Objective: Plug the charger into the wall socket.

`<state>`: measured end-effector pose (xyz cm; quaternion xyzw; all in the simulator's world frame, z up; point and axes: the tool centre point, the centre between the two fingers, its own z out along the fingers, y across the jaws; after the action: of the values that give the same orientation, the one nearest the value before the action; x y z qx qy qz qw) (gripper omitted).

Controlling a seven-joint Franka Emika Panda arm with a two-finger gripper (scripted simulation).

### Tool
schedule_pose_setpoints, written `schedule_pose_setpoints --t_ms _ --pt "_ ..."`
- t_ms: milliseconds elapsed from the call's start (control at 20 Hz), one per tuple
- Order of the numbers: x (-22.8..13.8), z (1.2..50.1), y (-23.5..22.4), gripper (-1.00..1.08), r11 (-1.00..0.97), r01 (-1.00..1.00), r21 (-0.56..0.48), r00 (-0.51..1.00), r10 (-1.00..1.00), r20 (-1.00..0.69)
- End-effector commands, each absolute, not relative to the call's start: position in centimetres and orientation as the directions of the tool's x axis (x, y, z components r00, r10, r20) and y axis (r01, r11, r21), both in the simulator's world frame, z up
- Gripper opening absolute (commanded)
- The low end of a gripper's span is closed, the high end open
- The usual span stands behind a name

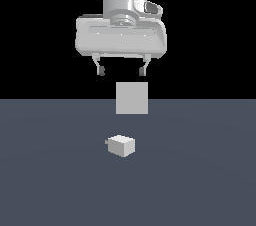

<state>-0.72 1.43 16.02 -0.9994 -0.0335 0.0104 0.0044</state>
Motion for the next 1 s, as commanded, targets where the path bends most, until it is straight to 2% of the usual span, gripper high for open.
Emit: schedule_pose_setpoints --t_ms 0,450,950 --pt "-0.7 16.0 1.4 1.0 -0.998 0.067 -0.009 0.998 0.067 -0.02" --pt "-1.2 15.5 1.5 1.0 -0.993 0.114 -0.017 0.993 0.114 0.002" --pt "-2.5 13.8 1.7 1.0 -0.964 0.262 -0.032 0.963 0.259 0.076"
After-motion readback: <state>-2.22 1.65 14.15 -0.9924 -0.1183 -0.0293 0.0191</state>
